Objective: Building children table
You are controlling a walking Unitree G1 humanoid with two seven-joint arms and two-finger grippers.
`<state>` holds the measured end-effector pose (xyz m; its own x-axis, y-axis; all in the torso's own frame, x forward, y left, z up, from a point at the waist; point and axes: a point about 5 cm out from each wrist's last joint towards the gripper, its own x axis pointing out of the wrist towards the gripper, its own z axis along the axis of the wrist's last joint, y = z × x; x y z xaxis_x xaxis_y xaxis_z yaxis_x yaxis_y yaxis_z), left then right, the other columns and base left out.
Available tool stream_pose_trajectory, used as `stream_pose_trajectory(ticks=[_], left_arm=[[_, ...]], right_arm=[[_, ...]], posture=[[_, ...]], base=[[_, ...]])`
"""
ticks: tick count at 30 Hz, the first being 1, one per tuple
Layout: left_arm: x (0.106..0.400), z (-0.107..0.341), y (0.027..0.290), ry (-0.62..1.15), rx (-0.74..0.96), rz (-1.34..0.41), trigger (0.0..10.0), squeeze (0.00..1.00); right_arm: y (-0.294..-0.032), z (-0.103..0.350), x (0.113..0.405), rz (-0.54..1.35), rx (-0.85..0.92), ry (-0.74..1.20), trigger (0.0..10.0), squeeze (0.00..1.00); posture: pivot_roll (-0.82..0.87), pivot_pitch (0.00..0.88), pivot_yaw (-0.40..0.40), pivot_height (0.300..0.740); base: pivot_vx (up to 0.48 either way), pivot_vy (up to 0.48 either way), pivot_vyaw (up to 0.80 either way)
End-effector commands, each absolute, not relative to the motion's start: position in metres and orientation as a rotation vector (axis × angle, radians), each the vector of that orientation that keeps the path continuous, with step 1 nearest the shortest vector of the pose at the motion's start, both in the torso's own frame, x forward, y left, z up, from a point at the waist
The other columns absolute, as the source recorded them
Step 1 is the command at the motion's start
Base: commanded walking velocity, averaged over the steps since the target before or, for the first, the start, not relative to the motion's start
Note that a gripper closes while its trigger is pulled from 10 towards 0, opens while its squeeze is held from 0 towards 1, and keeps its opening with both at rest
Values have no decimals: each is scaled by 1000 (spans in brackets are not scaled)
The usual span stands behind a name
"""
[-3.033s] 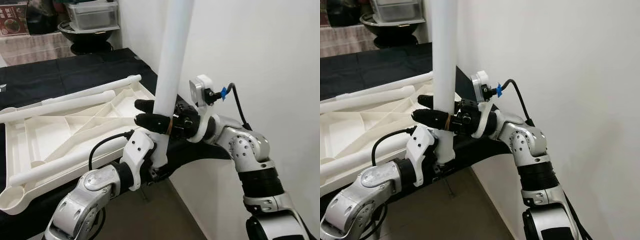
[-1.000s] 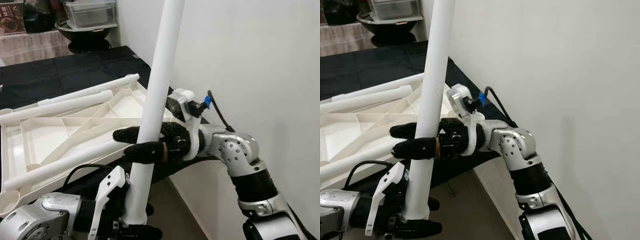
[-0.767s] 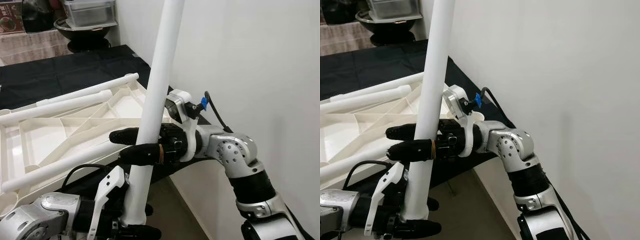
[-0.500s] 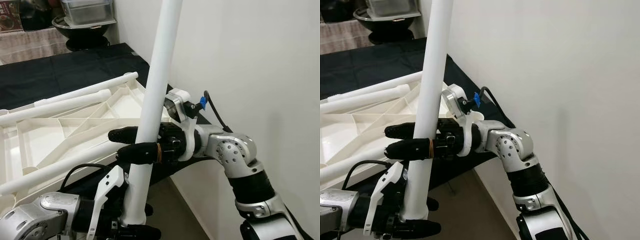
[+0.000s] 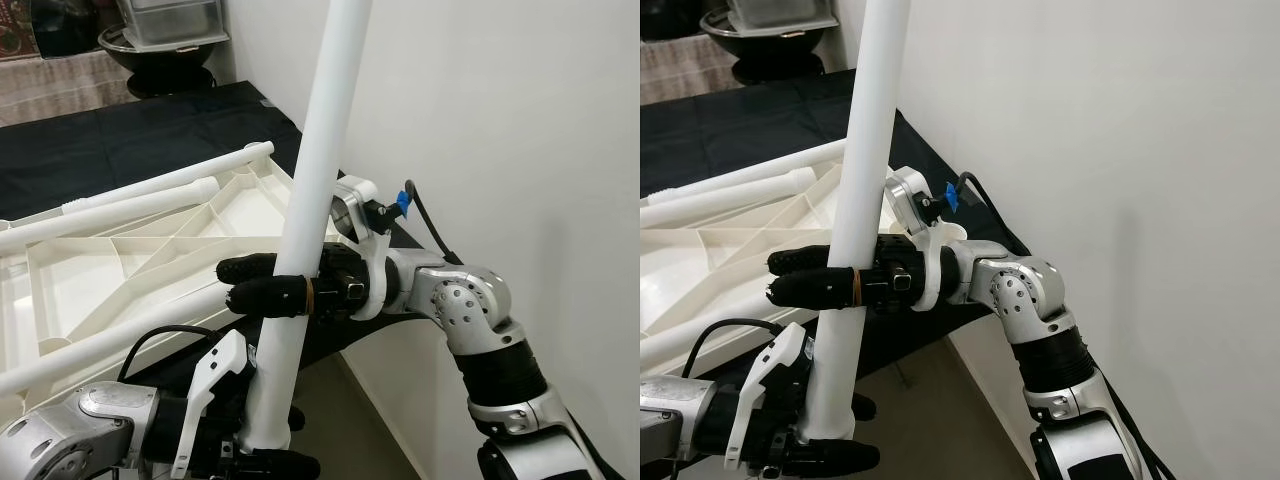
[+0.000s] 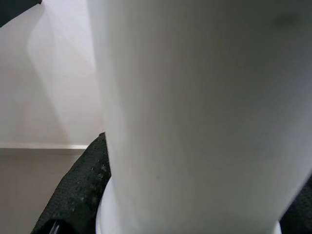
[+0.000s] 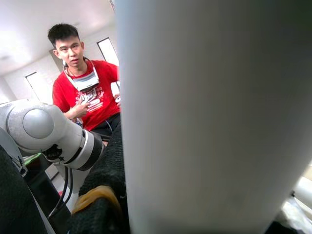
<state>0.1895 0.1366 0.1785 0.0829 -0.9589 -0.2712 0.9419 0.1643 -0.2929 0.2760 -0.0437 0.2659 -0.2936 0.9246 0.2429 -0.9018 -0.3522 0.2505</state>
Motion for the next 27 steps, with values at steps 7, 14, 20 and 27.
stream_pose_trajectory(ticks=[7, 14, 20, 27], left_arm=[[190, 167, 139, 544, -12, -1377, 10000, 1000], [191, 170, 140, 528, -10, -1366, 10000, 1000], [212, 179, 146, 409, 110, -1224, 10000, 0], [236, 199, 170, 318, 152, -1047, 10000, 0]], right_arm=[[-41, 267, 274, 1903, 394, 72, 0, 0], [-44, 265, 275, 1893, 397, 70, 0, 0], [-54, 261, 294, 1755, 352, 50, 0, 0], [-87, 261, 333, 1474, 228, 9, 0, 0]], posture=[[45, 186, -37, 740], [48, 173, -37, 740], [52, 159, -38, 740], [58, 157, -42, 740]], base=[[0, 0, 0], [0, 0, 0], [0, 0, 0], [0, 0, 0]])
